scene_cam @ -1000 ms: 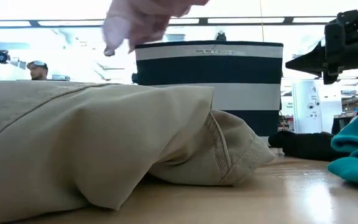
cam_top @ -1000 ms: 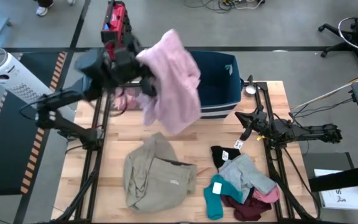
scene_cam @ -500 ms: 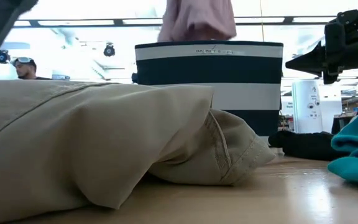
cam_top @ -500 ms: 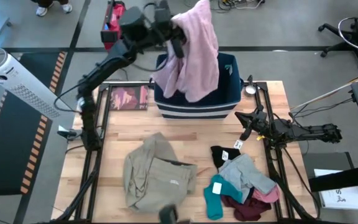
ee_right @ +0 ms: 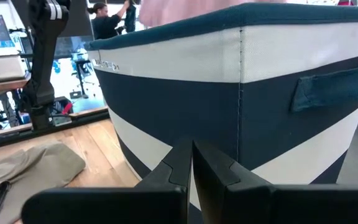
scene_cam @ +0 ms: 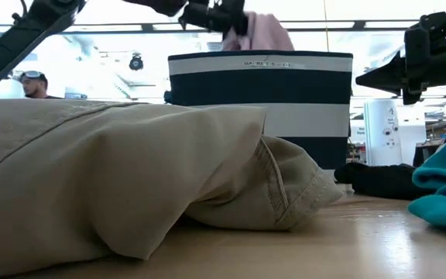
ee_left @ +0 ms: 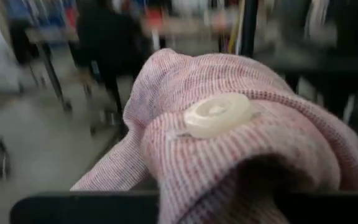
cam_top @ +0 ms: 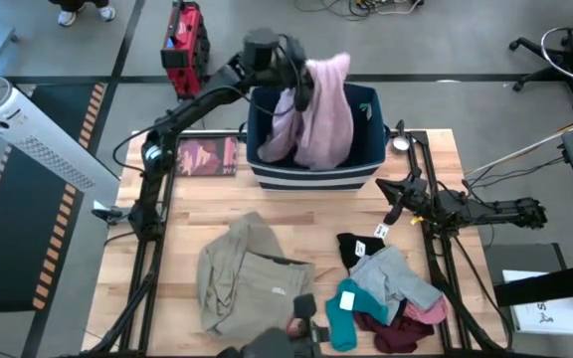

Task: Sort clothes
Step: Put the pink dress into the blue bin

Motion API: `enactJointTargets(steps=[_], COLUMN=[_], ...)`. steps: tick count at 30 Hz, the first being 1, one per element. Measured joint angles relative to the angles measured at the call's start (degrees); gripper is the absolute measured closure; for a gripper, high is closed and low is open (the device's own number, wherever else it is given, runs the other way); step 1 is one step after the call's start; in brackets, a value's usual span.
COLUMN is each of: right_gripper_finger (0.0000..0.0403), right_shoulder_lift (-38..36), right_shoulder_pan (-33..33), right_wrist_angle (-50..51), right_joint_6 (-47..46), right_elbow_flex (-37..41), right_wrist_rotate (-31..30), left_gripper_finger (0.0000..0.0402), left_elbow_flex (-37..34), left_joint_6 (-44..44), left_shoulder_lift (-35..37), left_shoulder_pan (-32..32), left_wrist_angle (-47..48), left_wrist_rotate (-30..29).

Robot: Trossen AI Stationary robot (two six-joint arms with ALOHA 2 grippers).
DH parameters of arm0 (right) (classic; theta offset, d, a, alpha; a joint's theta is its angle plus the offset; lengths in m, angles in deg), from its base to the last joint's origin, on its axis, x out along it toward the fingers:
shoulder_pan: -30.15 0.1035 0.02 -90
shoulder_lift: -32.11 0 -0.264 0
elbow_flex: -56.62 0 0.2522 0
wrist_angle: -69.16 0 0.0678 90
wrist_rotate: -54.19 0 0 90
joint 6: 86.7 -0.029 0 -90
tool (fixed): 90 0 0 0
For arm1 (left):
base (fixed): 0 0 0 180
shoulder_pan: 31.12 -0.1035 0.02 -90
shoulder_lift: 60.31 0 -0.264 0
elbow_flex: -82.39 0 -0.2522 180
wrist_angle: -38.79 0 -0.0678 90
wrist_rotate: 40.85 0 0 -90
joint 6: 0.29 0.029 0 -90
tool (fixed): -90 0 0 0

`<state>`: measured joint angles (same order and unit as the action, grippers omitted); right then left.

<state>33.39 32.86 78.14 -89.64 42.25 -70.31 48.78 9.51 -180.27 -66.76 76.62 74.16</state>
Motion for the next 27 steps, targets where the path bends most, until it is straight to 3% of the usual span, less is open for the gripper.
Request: enactJointTargets(steps=[5,10,13,15,22,27], right_gripper_finger=[0.0403,0.0403,0.0403,0.0403,0.0403,0.0403], right_shoulder_lift=[0.0,0.0,-0.01,0.0,0.0,0.0], right_shoulder_pan=[-0.01,0.01,-0.01,-0.03,-0.01,-0.01], right_wrist_angle=[0.0,0.02,0.01,-0.03,-0.04,-0.03], right_joint_6=[0.0,0.0,0.38,6.83,48.49,55.49], right_elbow_flex=[-0.01,0.01,0.0,0.0,-0.01,0.0], right_wrist_rotate=[0.0,0.0,-0.01,-0.19,-0.08,0.0], left_gripper_finger=[0.0367,0.036,0.0337,0.0312,0.0203,0.0137], left_elbow_flex=[-0.02,-0.04,-0.52,-1.61,-3.04,-3.04], left_joint_6=[7.48,11.15,11.62,12.3,13.09,16.51], left_shoulder_lift=[-1.24,-1.88,-2.14,-2.14,-2.03,-1.58], left_shoulder_pan=[0.65,1.66,2.43,3.13,6.25,9.03], left_wrist_angle=[14.71,21.61,23.59,23.97,28.91,33.65], left_wrist_rotate=[-0.4,-0.4,-0.46,-0.96,-10.37,-14.23])
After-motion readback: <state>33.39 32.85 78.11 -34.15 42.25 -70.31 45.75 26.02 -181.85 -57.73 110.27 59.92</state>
